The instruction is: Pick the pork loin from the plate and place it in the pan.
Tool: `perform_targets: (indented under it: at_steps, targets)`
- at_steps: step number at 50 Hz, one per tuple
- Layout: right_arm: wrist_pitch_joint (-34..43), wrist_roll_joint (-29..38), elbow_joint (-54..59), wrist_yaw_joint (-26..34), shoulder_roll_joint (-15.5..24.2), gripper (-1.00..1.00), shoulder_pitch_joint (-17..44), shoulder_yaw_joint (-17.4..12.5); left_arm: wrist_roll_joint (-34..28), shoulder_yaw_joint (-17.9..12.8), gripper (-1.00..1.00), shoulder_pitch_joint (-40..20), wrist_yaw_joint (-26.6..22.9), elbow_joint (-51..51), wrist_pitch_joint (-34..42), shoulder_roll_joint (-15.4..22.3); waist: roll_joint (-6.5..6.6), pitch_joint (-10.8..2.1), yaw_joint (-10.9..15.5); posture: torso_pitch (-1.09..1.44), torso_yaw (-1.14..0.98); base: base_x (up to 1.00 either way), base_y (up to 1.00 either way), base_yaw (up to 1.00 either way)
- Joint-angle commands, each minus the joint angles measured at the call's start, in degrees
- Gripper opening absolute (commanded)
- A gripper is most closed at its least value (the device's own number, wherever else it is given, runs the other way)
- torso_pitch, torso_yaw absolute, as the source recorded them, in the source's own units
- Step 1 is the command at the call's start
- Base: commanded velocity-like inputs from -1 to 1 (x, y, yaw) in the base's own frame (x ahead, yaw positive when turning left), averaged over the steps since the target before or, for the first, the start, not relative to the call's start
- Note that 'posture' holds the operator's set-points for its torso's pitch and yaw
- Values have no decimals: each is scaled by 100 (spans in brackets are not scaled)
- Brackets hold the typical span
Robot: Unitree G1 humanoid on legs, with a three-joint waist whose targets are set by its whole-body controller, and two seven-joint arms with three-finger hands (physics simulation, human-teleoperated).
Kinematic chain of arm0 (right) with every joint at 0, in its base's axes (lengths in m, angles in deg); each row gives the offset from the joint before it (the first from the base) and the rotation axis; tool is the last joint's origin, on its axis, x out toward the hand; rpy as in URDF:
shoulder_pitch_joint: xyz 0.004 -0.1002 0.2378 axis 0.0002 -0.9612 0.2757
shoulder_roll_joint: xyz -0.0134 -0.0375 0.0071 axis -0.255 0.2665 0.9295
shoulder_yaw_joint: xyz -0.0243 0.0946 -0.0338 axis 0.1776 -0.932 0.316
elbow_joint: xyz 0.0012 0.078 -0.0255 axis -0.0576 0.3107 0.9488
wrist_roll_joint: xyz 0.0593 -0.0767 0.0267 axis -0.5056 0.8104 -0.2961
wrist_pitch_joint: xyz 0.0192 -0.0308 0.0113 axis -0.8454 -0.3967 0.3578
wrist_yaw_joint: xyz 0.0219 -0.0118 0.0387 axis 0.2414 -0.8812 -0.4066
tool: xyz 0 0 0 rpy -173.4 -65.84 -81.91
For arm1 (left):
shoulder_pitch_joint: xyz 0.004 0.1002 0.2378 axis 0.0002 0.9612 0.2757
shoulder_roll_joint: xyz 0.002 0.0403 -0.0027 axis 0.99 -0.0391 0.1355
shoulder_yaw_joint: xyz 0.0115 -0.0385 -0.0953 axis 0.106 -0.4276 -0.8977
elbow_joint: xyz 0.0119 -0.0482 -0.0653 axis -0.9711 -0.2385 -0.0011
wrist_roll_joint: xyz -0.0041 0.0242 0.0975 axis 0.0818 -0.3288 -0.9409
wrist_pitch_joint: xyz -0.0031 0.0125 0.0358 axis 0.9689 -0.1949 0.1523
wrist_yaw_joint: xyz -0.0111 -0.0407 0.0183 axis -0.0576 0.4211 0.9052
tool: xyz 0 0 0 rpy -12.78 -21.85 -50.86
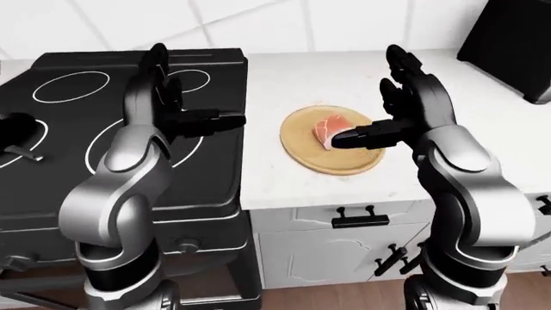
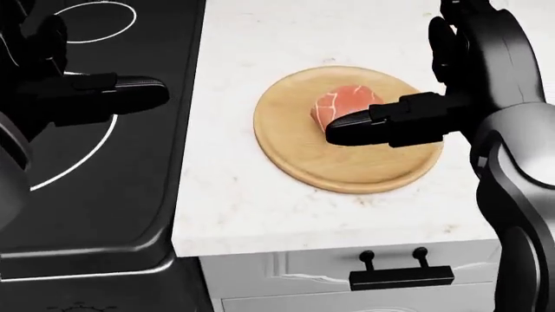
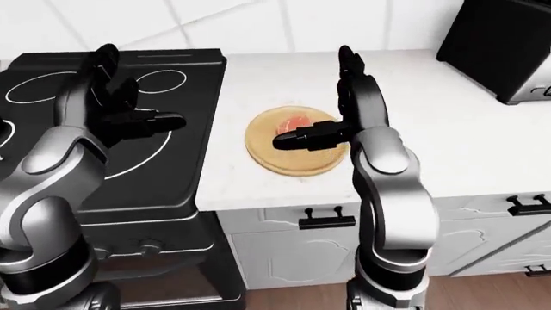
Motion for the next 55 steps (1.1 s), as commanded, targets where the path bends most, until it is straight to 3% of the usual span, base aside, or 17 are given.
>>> perform_targets:
  at_steps: [1, 18, 25, 34, 36, 49, 50, 55]
  targets:
    - [-219, 52, -131, -52, 31, 100, 129, -57, 5, -12, 100, -165, -10, 169, -200, 39, 18, -163, -5, 0, 0, 0, 0, 0]
    - [-254, 31, -91, -82, 53, 100, 128, -151, -33, -7, 100, -93, -54, 193, -229, 32, -1, -103, 23, 0, 0, 0, 0, 0]
    - [-442, -79, 294, 127, 310, 100, 286, -201, -41, 10, 100, -93, -79, 242, -183, 19, -5, -86, 12, 0, 0, 0, 0, 0]
    - [-880, -90, 1466, 515, 632, 100, 854, -203, -80, 11, 100, -137, -127, 143, -241, 30, 8, -85, -11, 0, 0, 0, 0, 0]
    - [-1085, 19, 1791, 761, 788, 100, 896, -14, -49, -6, 100, -152, -125, 152, -187, 15, 8, -86, -11, 0, 0, 0, 0, 0]
    - [-2592, 524, 4147, 1328, 755, 100, 1931, 33, -80, -5, 100, -49, -181, 93, -306, 36, 46, -130, -27, 0, 0, 0, 0, 0]
    - [-2659, 556, 4291, 1337, 742, 93, 2005, 35, -85, -10, 100, -39, -193, 77, -325, 43, 47, -133, -26, 0, 0, 0, 0, 0]
    - [-2936, 661, 4893, 1378, 737, 95, 2295, 32, -102, -6, 100, -34, -207, 45, -359, 42, 43, -156, -16, 0, 0, 0, 0, 0]
